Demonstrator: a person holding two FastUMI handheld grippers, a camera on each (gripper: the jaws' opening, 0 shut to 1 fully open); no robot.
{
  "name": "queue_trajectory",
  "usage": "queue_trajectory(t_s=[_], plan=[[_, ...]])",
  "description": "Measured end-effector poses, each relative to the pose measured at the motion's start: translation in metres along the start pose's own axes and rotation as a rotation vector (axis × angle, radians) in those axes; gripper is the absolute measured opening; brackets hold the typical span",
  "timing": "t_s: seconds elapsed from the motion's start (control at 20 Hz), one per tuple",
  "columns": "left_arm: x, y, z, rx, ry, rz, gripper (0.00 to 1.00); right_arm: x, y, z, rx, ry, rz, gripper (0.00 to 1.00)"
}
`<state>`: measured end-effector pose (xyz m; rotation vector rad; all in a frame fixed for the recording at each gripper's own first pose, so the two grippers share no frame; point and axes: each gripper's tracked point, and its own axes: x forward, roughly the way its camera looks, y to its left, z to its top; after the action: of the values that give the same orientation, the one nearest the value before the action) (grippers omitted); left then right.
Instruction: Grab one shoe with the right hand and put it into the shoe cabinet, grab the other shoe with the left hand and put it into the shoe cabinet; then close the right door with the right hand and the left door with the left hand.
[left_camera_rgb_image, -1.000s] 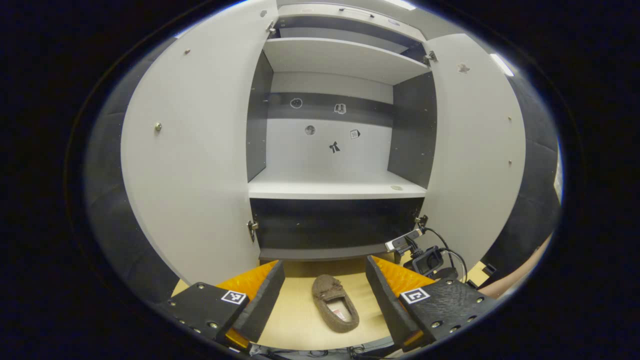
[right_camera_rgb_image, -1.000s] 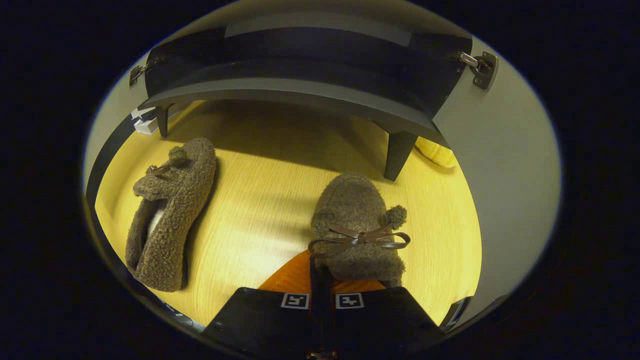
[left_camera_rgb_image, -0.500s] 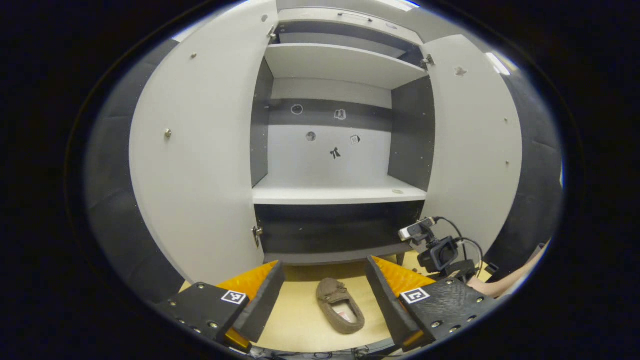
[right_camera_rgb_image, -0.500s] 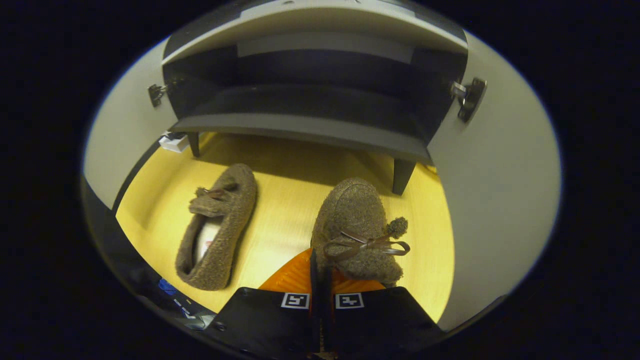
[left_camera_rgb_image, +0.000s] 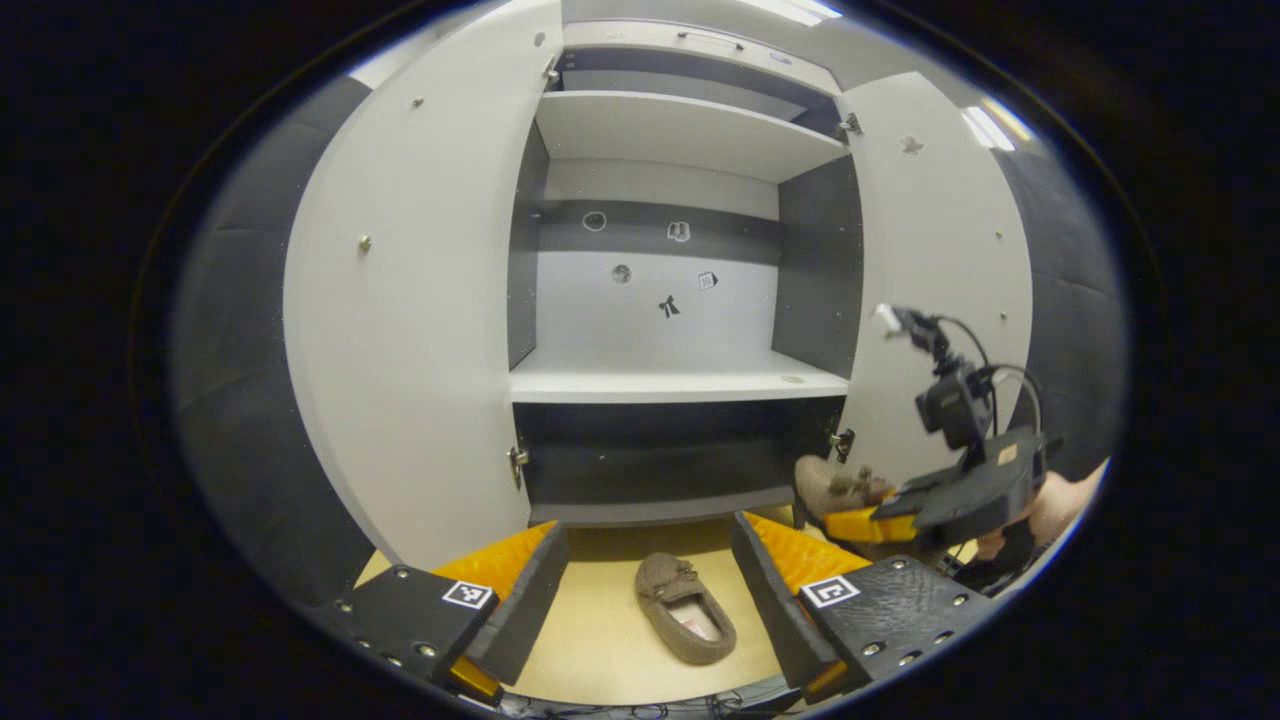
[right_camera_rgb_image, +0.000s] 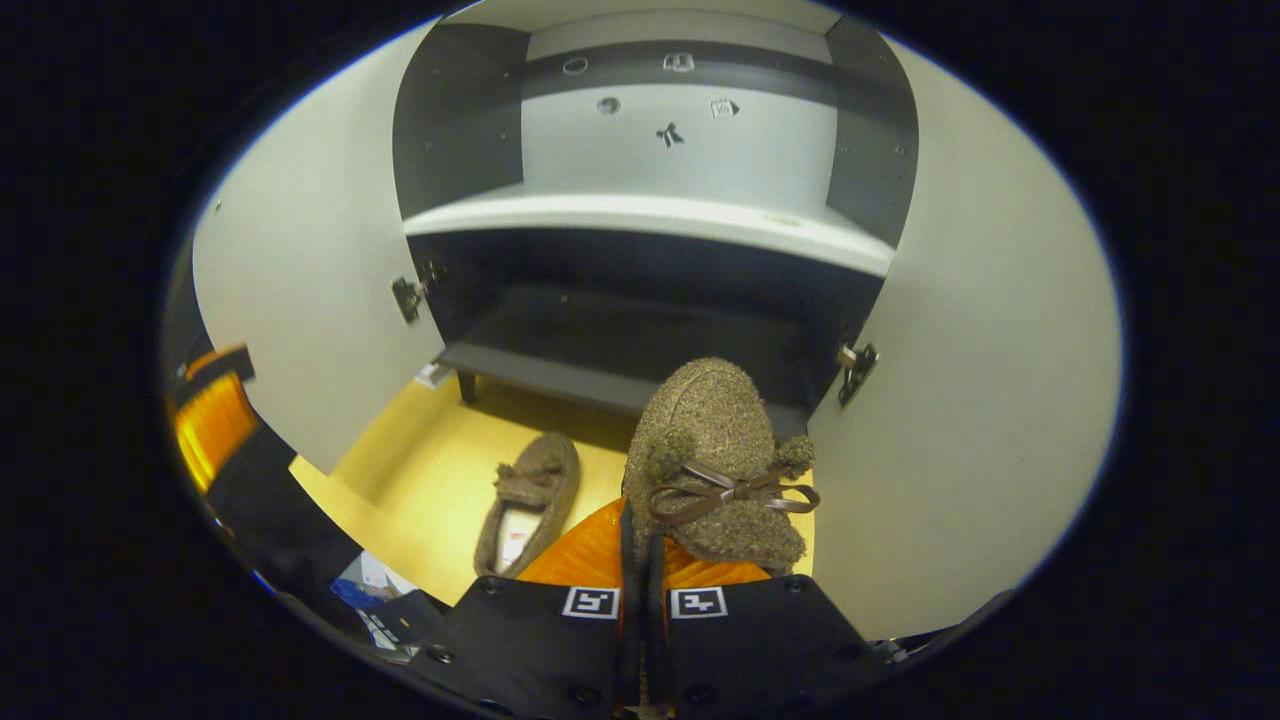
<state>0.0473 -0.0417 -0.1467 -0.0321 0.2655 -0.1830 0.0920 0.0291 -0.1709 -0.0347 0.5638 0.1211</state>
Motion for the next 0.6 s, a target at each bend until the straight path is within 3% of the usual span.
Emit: queue_trajectory(t_s=[0.15,0.2,0.4,0.55,0.6], plan=[[-0.004,0.002,-0.008,0.002,0.019,-0.007,0.95,-0.016,0.003,0.051,0.014,-0.083,0.01,0.04],[-0.005,0.002,-0.008,0.018,0.025,-0.011,1.0,-0.018,0.007,0.067,0.018,-0.112,0.028,0.04],[-0.004,0.0,-0.002,0.068,0.014,-0.026,0.95,-0.021,0.005,0.141,0.027,-0.213,0.058,0.04],[0.0,-0.003,0.006,0.056,0.004,-0.035,0.95,-0.012,-0.006,0.197,0.023,-0.309,0.027,0.0],[0.001,-0.005,0.007,0.053,0.001,-0.035,0.95,-0.008,-0.012,0.214,0.02,-0.334,0.015,0.05]])
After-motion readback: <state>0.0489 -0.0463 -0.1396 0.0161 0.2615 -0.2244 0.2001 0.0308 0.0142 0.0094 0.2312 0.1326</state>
